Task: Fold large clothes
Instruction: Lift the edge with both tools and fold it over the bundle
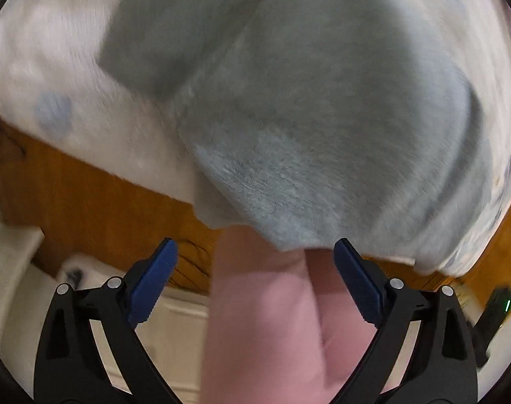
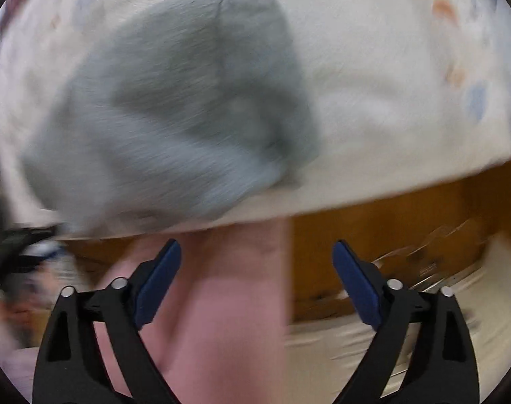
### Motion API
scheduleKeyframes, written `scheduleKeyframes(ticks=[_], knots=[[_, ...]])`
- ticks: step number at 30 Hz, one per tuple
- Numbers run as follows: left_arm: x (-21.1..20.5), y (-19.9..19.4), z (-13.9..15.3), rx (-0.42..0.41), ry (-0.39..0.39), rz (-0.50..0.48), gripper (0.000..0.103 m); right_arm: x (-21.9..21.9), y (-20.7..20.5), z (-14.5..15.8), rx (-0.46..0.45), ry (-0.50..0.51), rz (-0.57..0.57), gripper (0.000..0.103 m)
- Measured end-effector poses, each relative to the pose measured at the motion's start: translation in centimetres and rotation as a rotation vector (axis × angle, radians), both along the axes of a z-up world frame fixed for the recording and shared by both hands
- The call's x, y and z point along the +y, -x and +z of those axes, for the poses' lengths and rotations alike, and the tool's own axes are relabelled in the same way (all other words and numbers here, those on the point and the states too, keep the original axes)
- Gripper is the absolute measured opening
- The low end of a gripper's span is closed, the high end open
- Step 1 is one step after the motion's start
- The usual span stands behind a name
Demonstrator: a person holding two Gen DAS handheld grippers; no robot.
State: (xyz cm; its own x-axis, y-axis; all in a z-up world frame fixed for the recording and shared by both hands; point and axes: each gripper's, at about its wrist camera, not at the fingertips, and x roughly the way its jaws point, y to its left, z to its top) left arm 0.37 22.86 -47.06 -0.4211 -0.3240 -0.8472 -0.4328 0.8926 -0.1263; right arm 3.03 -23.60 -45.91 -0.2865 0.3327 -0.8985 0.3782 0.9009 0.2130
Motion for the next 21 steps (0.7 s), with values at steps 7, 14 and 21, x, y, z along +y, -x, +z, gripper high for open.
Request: scheduleKeyframes(ticks=[7,14,21], knots=[[1.4,0.9,-2.4,0.008,0.043,0.325,0.042,1.0,-0.5,-5.3,0.089,-0.223,-0.407,0.092],[-0.4,0.3,-0.2,-0.016,-0.063,0.038,0.009,2.3,-2.9,-5.0,0.031,-0.010,-0.332,0.010],[-2.7,2.8,-1.0,0.077,-0.118,-0.129,0.008,3.9,0.4,-5.5,0.121,0.067,-0.168,0.009]])
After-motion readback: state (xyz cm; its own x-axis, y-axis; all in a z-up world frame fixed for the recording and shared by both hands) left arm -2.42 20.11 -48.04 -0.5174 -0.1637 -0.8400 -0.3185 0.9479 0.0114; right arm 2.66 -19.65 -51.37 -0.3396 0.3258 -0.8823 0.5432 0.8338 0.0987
